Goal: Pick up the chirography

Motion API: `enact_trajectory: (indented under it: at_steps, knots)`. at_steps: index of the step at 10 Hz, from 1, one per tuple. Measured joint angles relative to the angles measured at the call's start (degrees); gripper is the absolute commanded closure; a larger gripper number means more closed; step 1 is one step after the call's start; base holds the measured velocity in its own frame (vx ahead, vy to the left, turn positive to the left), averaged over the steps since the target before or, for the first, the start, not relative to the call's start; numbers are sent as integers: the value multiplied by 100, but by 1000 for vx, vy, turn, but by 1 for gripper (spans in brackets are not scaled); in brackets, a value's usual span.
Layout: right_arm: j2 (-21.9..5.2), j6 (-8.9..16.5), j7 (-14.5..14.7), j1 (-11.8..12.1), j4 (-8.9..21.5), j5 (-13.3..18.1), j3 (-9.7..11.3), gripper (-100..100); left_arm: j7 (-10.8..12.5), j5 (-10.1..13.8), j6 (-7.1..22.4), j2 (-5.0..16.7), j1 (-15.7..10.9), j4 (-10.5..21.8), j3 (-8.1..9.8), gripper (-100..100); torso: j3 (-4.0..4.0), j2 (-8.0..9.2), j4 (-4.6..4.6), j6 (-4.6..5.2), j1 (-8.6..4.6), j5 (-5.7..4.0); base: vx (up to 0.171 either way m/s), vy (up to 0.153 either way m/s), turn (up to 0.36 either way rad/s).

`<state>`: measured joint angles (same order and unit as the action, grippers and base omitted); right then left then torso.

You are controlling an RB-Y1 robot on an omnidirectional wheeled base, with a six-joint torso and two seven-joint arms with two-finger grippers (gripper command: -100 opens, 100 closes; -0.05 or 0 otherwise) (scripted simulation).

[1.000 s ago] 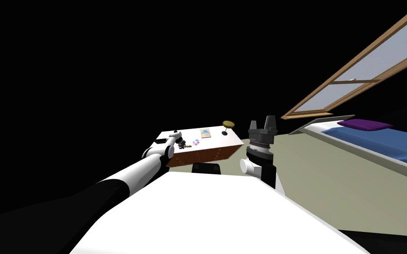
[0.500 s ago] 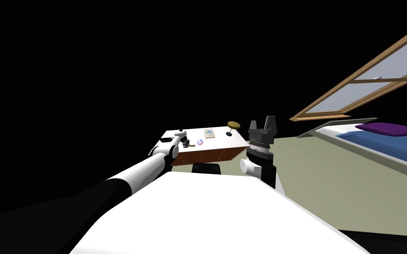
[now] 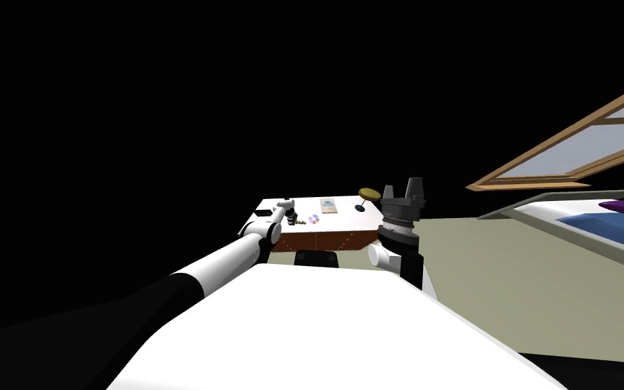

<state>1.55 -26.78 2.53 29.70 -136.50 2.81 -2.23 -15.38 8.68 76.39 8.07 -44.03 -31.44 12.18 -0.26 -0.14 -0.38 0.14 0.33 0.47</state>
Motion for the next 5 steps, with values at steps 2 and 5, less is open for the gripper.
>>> enact_trajectory:
  at_steps: [2, 5]
  knots:
    - [-1, 0, 0, 1, 0, 0, -1, 0, 307, -187, 200, -381, -38, -358, -190, 100, -1, -8, 5, -5, 31, 2, 25, 158, 132]
    - [1, 0, 0, 0, 0, 0, 1, 0, 445, -230, 138, -512, -207, -174, -233, 0, 5, 5, 5, 1, -28, -8, 0, 14, -11]
